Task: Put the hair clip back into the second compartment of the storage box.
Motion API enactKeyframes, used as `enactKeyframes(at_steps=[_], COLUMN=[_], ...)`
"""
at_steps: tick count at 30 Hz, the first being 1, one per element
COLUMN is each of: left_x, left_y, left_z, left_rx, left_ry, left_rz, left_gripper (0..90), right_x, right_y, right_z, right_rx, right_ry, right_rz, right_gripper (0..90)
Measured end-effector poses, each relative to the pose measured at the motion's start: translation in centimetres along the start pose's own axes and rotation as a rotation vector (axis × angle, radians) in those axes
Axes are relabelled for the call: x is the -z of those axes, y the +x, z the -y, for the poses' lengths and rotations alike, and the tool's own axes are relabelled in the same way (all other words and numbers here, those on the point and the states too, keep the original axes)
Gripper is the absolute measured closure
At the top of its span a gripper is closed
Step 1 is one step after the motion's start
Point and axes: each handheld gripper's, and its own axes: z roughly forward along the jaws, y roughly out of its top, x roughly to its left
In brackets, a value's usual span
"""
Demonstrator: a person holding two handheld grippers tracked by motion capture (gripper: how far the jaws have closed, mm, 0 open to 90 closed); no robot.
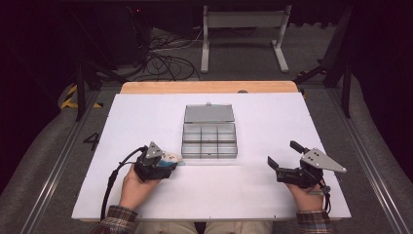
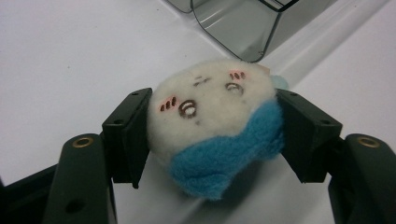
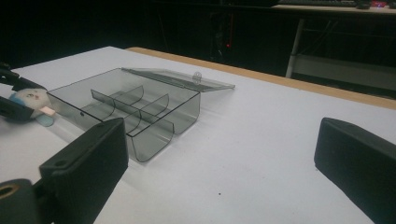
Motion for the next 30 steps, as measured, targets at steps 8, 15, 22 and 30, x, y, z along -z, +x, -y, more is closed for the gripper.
enactKeyframes(at_steps=[8,15,22,30], left_x=[0.8,1.4,2.2,2.2], left_y=[-0.1,-0.3,-0.7,-0.9], left_z=[-0.1,-0.2,-0.6,-1.2], left_rx=[0.003,0.000,0.006,-0.002], left_ry=[-0.032,-0.063,-0.114,-0.131], left_rz=[0.023,0.035,0.041,0.038], left_gripper=[35.3,35.4,35.7,36.2], right_x=[0.1,0.1,0.2,0.2], right_y=[0.0,0.0,0.0,0.1], right_z=[0.0,0.0,-0.1,-0.1], right_rx=[-0.007,-0.008,0.003,0.002], right_ry=[-0.004,-0.005,-0.009,-0.007], right_rz=[0.002,0.001,0.000,-0.003], right_gripper=[3.5,3.7,3.7,3.7])
